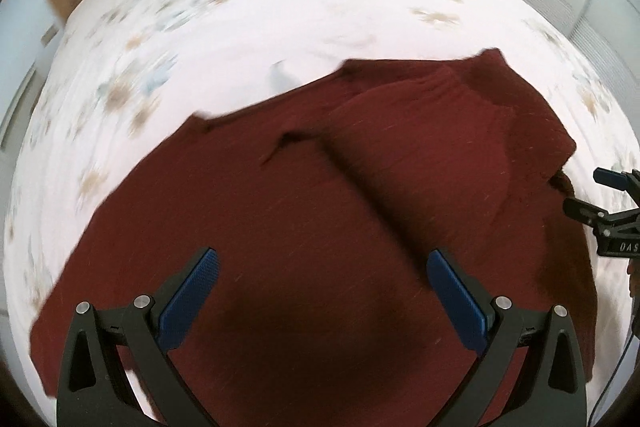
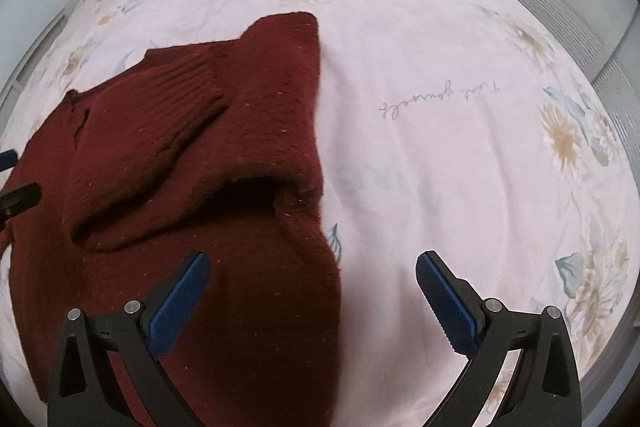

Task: Fold small clothes
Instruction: 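Grasp the other sleeve cuff with the left gripper and lift it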

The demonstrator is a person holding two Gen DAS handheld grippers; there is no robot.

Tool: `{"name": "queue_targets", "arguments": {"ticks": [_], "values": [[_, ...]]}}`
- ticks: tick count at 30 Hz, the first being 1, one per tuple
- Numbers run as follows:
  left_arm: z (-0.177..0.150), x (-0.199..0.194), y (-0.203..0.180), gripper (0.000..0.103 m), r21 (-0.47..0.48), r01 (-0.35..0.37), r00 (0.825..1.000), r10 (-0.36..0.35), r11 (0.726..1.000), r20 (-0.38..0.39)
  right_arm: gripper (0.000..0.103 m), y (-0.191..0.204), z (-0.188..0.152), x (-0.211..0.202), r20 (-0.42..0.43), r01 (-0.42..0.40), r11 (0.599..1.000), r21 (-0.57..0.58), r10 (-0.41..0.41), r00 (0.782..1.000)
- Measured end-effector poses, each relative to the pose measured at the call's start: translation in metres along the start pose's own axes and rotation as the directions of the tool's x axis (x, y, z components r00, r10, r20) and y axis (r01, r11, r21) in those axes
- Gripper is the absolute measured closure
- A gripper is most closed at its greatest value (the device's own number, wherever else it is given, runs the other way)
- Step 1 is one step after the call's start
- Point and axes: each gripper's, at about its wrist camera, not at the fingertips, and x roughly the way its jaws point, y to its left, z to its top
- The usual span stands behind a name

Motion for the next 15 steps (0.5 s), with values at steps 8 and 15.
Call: {"name": "queue_targets", "arguments": {"ticks": [8, 15], "values": [[0.04, 0.03, -0.064, 0.001, 0.126, 0.035, 0.999, -0.032, 0.991, -0.021, 0.001, -0.014, -0.003, 0.001, 0.002, 0.0, 0.999, 0.033, 0.0, 1.0], [0.057, 0.071, -0.102, 0.004, 0.217, -0.019, 0.997, 0.034, 0.976, -0.064, 0.001, -0.022, -0.007, 0.009, -0.004, -0.01, 0.997, 0.071, 0.01, 1.0]]}}
